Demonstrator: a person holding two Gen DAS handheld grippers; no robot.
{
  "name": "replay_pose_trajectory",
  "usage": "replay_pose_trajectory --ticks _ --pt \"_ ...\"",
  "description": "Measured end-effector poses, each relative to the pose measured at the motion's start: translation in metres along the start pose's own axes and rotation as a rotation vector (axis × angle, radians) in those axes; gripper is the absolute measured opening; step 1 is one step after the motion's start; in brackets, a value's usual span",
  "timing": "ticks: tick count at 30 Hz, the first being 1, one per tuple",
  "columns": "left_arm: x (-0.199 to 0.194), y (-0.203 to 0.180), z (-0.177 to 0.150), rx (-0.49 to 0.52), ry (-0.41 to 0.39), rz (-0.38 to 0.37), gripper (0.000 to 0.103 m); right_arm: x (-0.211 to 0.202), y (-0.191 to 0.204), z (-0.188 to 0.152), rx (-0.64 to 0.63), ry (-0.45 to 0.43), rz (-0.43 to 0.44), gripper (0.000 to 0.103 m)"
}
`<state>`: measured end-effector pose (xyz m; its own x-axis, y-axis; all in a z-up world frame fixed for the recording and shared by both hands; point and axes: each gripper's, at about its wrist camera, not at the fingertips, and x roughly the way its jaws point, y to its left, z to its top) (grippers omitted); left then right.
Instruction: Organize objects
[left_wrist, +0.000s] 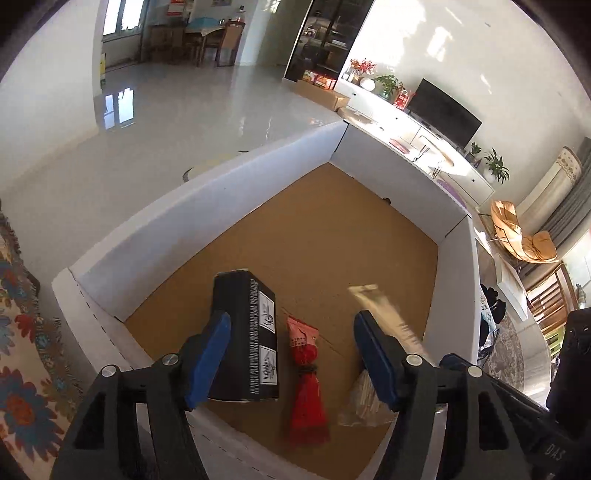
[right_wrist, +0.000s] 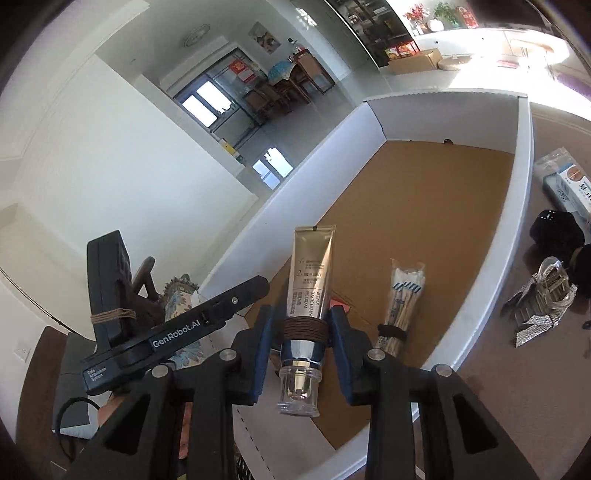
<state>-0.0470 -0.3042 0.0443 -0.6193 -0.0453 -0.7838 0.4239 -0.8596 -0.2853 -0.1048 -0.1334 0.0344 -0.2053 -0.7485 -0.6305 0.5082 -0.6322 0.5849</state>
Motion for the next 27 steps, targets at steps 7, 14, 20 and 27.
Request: replay_pose_trajectory --ticks 7,14,20,27 --pt "-0.028 -0.032 -0.034 0.06 -0.065 -0.045 0.073 -0.04 -0.018 -0.028 -0.108 -0.107 -0.076 0.069" --pt "-0.054 -0.156 -0.107 0.336 -0.017 -0.319 0.076 -0.162 -0.097 -0.085 -0.174 -0.321 -0.52 0.095" --pt "-0.018 -0.233 -0.172 0.432 0.1 -0.395 0.095 -0.213 -0.193 -0.136 -0.055 -0.226 -0.83 0.1" --pt "0.036 -0.26 -0.214 0.526 0.128 -0.194 0.095 -0.223 -0.23 -0.165 0.048 -0.196 -0.855 0.1"
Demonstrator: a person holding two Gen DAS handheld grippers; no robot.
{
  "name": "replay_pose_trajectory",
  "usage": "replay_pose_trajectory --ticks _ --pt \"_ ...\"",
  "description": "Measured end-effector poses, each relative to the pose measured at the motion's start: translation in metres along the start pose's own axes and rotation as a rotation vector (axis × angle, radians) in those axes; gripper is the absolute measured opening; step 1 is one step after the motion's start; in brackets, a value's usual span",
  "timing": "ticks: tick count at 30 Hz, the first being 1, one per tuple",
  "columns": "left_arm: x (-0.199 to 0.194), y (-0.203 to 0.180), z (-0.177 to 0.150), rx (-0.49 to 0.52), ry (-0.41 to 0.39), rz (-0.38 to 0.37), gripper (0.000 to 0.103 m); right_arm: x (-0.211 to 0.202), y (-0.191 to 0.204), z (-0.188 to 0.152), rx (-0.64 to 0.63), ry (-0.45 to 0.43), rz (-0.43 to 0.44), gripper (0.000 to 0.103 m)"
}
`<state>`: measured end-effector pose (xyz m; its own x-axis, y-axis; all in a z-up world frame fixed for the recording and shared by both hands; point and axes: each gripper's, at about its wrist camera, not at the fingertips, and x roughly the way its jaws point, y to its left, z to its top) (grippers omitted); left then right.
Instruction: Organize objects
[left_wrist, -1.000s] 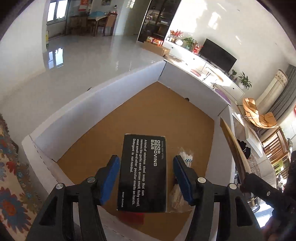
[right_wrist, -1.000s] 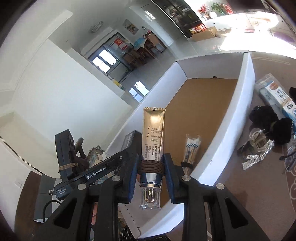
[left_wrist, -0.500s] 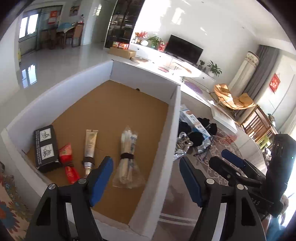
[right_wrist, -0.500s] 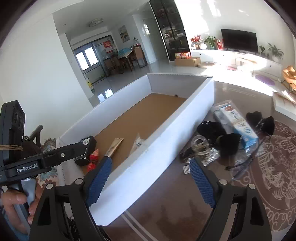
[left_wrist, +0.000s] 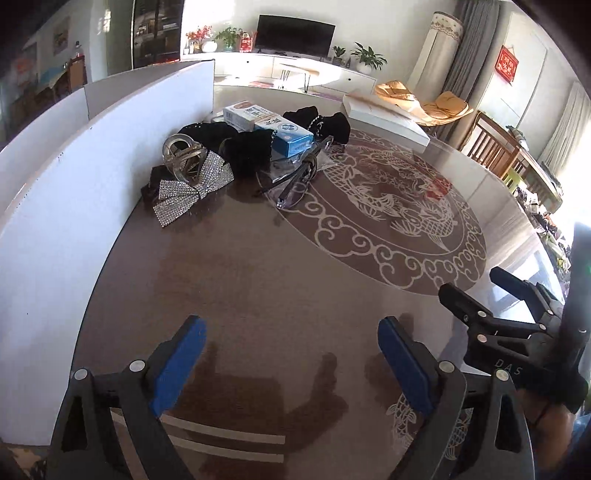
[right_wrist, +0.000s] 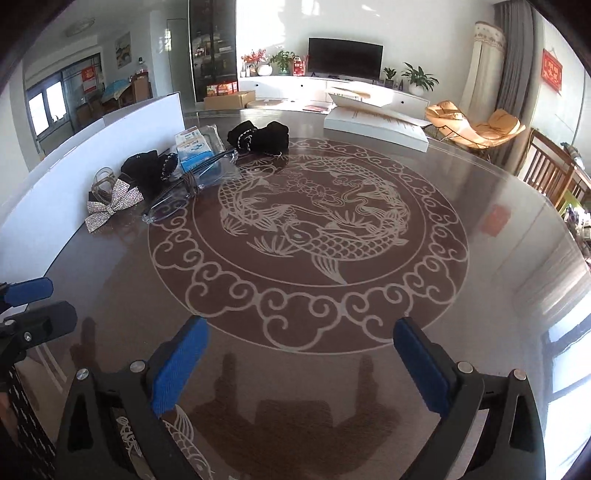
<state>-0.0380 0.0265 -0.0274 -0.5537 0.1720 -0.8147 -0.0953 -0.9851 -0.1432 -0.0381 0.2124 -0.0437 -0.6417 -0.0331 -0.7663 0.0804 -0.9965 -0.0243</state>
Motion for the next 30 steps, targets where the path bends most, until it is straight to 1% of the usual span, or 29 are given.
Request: replay_pose_trajectory --ticks 2,3,5,6,8,11,12,16,21,24,27,30 --pt "0.007 0.007 -0.007 0.002 0.009 0.054 0.095 0.005 0.002 -0.002 0.007 0.009 0.007 0.1" --pt "0.009 0.01 -0.007 -0.016 0.021 0.063 0.095 0.008 0.004 -0.004 0.012 0.016 0.011 0.1" --pt "0.007 0.017 -0.007 -0.049 0.005 0.063 0.095 0.014 0.007 -0.007 0.027 0.04 0.016 0.1" --pt "0.006 0.019 -0.008 -0.058 -0.002 0.079 0.095 0.018 0.01 -0.008 0.038 0.062 0.017 0.1" --pt "0.006 0.021 -0.008 -0.063 0.0 0.099 0.095 0.019 0.013 -0.008 0.036 0.067 -0.007 0.1" --pt "0.009 0.017 -0.008 -0.037 0.013 0.122 0.095 0.022 0.014 -0.008 0.033 0.077 -0.009 0.101" --pt "0.011 0.015 -0.008 -0.027 0.019 0.127 0.095 0.022 0.013 -0.009 0.037 0.08 -0.01 0.103" --pt "0.016 0.011 -0.009 -0.002 0.042 0.138 0.095 0.022 0.014 -0.009 0.036 0.08 -0.013 0.103" --pt "0.018 0.007 -0.01 0.021 0.049 0.164 0.095 0.022 0.014 -0.009 0.036 0.081 -0.014 0.103" --pt "0.019 0.006 -0.01 0.026 0.051 0.162 0.097 0.022 0.014 -0.009 0.036 0.08 -0.014 0.103" --pt "0.02 0.008 -0.01 0.019 0.062 0.168 0.103 0.022 0.014 -0.009 0.036 0.08 -0.014 0.103" --pt "0.02 0.008 -0.01 0.014 0.063 0.169 0.103 0.022 0.014 -0.009 0.036 0.08 -0.014 0.103"
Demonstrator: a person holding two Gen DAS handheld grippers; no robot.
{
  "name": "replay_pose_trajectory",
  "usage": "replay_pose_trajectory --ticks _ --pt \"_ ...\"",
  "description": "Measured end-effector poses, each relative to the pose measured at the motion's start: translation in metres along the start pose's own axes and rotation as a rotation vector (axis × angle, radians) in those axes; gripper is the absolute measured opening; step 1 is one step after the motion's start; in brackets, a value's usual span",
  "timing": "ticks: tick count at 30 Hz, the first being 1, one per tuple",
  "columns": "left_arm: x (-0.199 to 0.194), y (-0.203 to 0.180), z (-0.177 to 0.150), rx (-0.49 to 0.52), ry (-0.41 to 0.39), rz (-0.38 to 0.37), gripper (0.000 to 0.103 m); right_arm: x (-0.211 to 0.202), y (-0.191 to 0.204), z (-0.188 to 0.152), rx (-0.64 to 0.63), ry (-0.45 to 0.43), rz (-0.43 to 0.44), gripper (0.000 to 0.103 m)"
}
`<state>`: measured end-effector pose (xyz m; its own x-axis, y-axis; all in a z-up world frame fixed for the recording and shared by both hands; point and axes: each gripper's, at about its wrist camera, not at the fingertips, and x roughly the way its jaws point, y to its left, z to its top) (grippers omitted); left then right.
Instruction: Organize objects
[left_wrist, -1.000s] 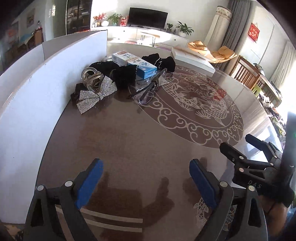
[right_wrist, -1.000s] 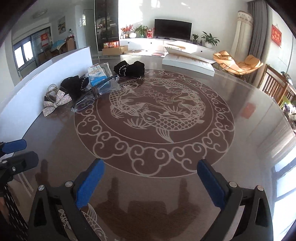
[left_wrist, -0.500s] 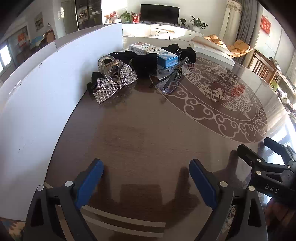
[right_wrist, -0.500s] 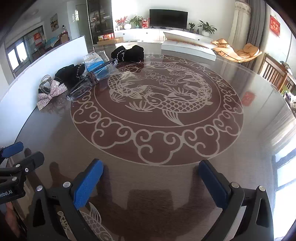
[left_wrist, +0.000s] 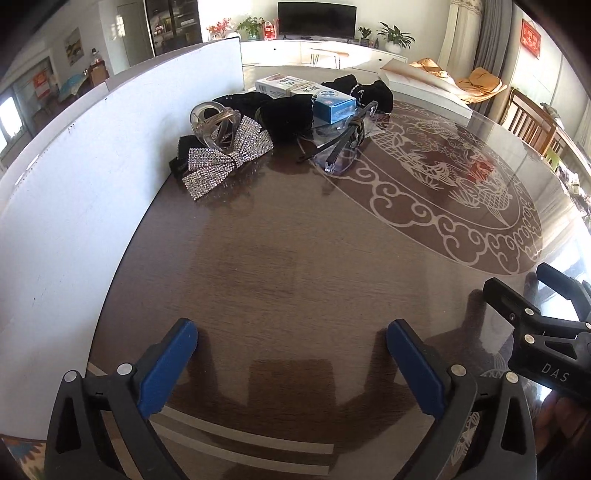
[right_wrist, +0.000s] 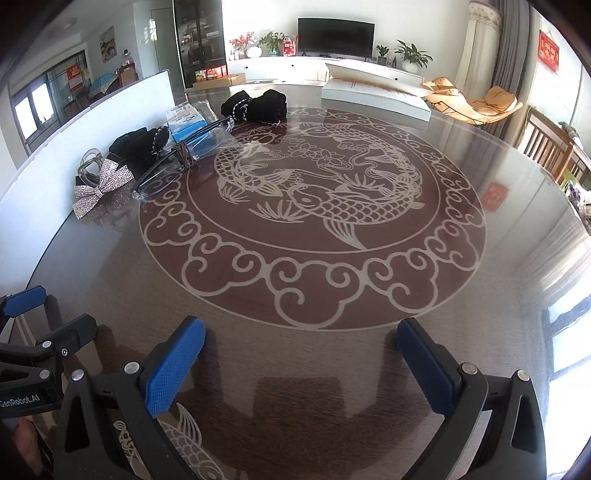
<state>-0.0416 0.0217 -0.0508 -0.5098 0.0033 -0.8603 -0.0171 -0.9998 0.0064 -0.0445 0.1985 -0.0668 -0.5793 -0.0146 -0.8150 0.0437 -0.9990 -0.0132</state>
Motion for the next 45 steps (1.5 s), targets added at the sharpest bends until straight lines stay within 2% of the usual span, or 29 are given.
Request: replay_pose_trajectory --ticks 15,22,27,30,35,38,40,42,44,45 --pt "0.0 0.001 0.001 -0.003 0.004 0.001 0.103 0.0 0.0 0.0 0.0 0.0 0.001 0.103" --pt "0.001 0.02 -0.001 -0.101 0.005 0.056 0.103 0.0 0.0 0.0 -0.001 0.0 0.001 0.103" --pt "0.001 0.021 -0.001 -0.111 -0.005 0.064 0.103 0.001 0.0 0.001 -0.006 0.009 0.003 0.103" --pt "0.001 0.021 0.0 -0.113 -0.009 0.066 0.103 0.011 0.005 0.021 -0.047 0.056 0.045 0.103" --pt "0.001 0.021 0.0 -0.117 -0.012 0.067 0.103 0.018 0.032 0.092 -0.052 -0.003 0.142 0.1" --pt "0.0 0.022 0.0 -0.117 -0.013 0.067 0.103 0.041 0.06 0.134 -0.054 0.036 0.189 0.09" --pt "0.0 0.021 0.0 -0.117 -0.013 0.067 0.103 0.062 0.081 0.15 -0.064 0.084 0.206 0.076" --pt "0.0 0.021 0.0 -0.115 -0.013 0.066 0.103 0.081 0.098 0.159 -0.078 0.124 0.192 0.074" --pt "0.0 0.021 0.0 -0.114 -0.014 0.065 0.103 0.093 0.105 0.161 -0.098 0.136 0.155 0.058" --pt "0.0 0.022 0.0 -0.113 -0.014 0.064 0.103 0.095 0.104 0.161 -0.098 0.132 0.141 0.043"
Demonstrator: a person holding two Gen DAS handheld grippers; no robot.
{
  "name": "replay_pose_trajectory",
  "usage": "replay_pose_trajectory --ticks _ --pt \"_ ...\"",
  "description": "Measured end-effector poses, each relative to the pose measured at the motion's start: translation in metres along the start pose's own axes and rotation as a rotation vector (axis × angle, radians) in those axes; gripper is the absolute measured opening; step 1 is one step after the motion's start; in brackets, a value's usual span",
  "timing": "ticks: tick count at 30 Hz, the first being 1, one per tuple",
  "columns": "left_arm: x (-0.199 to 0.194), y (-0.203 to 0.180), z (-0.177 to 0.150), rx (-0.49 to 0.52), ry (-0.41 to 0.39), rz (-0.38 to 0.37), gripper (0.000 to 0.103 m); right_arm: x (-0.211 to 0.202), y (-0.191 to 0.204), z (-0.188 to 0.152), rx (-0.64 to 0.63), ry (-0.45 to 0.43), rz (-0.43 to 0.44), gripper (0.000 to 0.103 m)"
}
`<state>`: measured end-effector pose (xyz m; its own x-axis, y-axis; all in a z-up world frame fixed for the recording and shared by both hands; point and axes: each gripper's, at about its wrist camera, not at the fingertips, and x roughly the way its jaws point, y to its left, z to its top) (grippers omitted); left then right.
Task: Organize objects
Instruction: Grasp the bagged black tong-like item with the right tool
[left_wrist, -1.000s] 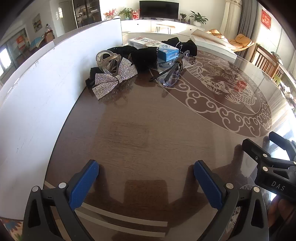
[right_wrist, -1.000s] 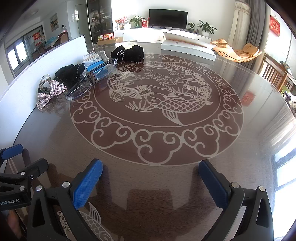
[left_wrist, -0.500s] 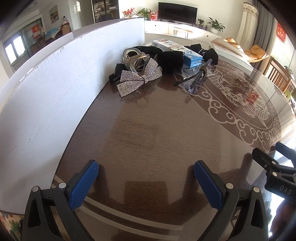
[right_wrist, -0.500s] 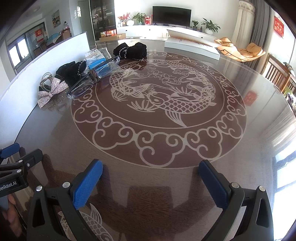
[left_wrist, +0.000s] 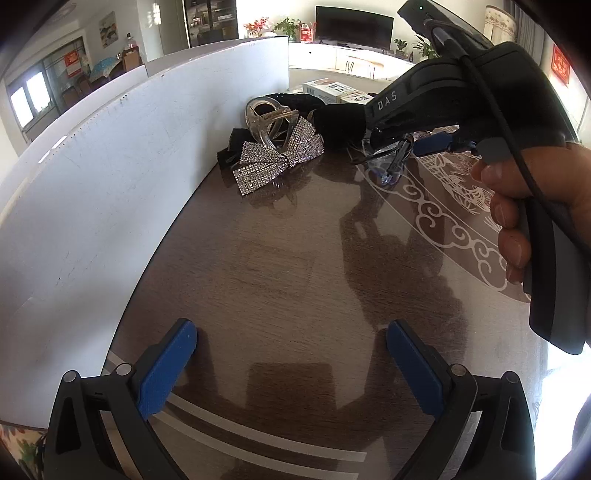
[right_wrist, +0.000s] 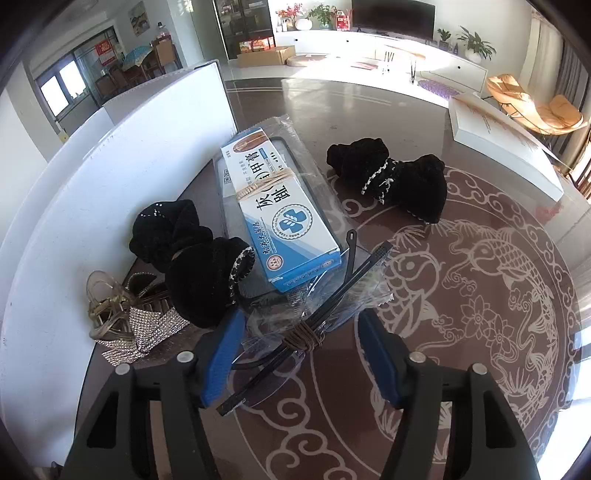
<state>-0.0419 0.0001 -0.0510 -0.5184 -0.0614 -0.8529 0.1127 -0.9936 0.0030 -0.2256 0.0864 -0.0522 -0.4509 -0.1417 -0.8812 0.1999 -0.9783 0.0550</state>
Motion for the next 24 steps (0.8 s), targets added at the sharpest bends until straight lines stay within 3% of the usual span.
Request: replay_pose_trajectory --ticks 1,3,10,15,17,18,19,24 --pt "0.0 0.0 0.0 0.0 0.0 0.0 0.103 -0.001 -0.005 -0.002 0.007 -0.012 -0.012 0.024" --pt "0.0 0.0 0.0 -0.002 0.0 0.0 0.103 -0.009 -0.017 -0.012 0.036 -0.035 -0.003 0.015" --pt "0.001 -0.001 0.001 -0.004 0.001 0.0 0.103 -0.055 -0.079 -0.09 0.066 -0.051 -0.023 0.014" --pt "0.001 -0.001 0.0 -0.004 0.0 0.001 0.103 -0.086 -0.099 -0.141 0.028 -0.092 -0.064 0.016" --pt "0.001 -0.002 0.0 -0.004 -0.001 0.001 0.103 -0.088 -0.109 -0.15 0.051 -0.108 -0.073 0.032" --pt "0.001 -0.002 0.0 -0.003 -0.001 0.0 0.103 -0.087 -0.114 -0.153 0.066 -0.113 -0.081 0.057" --pt "0.001 -0.002 0.0 -0.003 0.0 0.0 0.103 -0.086 -0.116 -0.157 0.08 -0.124 -0.087 0.074" --pt "0.003 -0.003 0.002 0.001 0.0 -0.002 0.103 -0.081 -0.109 -0.167 0.037 -0.161 -0.107 0.08"
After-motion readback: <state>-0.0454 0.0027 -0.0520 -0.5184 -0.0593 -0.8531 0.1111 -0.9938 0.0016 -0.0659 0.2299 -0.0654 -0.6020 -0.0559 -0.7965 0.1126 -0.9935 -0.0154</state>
